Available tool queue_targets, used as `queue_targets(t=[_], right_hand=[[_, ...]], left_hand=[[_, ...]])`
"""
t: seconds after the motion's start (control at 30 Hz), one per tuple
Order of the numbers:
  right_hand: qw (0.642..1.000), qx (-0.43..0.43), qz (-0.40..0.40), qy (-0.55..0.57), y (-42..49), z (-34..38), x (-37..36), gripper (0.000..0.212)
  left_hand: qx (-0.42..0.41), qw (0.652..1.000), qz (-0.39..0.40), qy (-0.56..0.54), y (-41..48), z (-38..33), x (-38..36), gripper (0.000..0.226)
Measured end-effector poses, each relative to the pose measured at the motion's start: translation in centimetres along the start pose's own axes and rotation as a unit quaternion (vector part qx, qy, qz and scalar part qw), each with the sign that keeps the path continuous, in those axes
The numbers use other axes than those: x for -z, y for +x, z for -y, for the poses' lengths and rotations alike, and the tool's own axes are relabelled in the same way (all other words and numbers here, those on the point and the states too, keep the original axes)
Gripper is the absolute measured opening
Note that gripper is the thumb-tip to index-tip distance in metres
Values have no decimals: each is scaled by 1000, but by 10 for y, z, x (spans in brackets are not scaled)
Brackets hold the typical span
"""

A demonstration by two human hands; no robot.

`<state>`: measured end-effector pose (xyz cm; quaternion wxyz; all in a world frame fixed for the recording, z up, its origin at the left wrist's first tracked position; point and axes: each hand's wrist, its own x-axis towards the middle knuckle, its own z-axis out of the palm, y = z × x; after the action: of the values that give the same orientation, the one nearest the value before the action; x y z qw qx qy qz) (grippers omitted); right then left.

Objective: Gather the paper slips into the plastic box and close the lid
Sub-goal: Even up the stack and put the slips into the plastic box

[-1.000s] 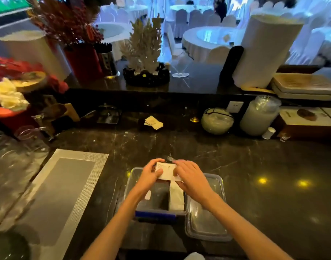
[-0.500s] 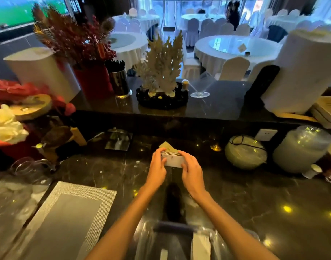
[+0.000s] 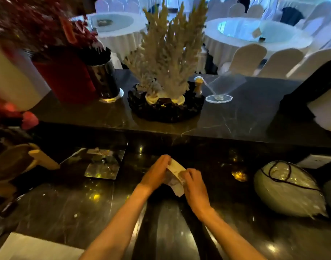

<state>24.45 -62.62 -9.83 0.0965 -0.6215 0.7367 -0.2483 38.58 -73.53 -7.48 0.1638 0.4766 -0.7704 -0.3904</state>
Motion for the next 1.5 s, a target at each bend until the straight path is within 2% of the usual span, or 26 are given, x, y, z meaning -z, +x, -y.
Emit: queue_targets(t=[0.07, 0.13, 0.17, 0.2, 0.3, 0.37, 0.43, 0.47, 0.53, 0.6, 0.67, 0.73, 0.8, 0.87, 1.0, 1.27, 1.4, 1.5], right_hand=[[999, -2, 49, -10, 3, -10, -15, 16], [998, 4, 62, -19, 5, -18, -25, 14], [998, 3, 63, -16, 5, -20, -28, 7], [998, -2, 65, 8, 6, -19, -30, 9], [990, -30, 110, 87, 2, -25, -41, 46], [983, -43, 163, 77, -4, -25, -47, 59], [973, -68, 196, 99, -8, -24, -49, 60], [969, -79, 201, 116, -9, -23, -50, 58], [966, -80, 206, 136, -10, -25, -49, 54], [959, -88, 227, 147, -13, -30, -45, 51], [950, -103, 238, 174, -19, -35, -39, 47], [954, -108, 173, 221, -29, -39, -33, 54], [953, -125, 75, 265, -41, -42, -26, 73], [938, -152, 17, 310, -51, -45, -21, 86], [959, -116, -51, 254, -62, -51, -20, 80], [981, -133, -46, 131, -56, -49, -34, 73], [977, -150, -46, 143, -55, -50, -30, 95], [972, -179, -45, 146, -57, -45, -29, 95]], left_hand=[[-41, 995, 58, 64, 9, 24, -6, 28], [-44, 992, 101, 65, 15, 43, -10, 37], [-28, 994, 91, 49, 19, 46, -13, 37], [-6, 997, 70, 27, 23, 45, -13, 34], [88, 996, 22, -19, 40, 44, -22, 22], [152, 987, 54, -5, 51, 38, -27, 50], [209, 971, 106, 45, 60, 36, -31, 81], [231, 964, 119, 59, 62, 35, -32, 88], [255, 957, 128, 52, 62, 36, -33, 86], [260, 957, 125, 1, 54, 35, -34, 71], [244, 959, 111, -87, 36, 34, -38, 55], [182, 970, 72, -146, 9, 29, -44, 43], [98, 982, 18, -162, -20, 20, -53, 43], [30, 984, -36, -170, -42, 14, -66, 48], [-68, 986, -106, -112, -56, 16, -92, 38], [-56, 996, -74, 6, -54, 29, -122, 66], [-66, 996, -58, 36, -54, 29, -122, 92], [-63, 995, -54, 53, -55, 29, -123, 91]])
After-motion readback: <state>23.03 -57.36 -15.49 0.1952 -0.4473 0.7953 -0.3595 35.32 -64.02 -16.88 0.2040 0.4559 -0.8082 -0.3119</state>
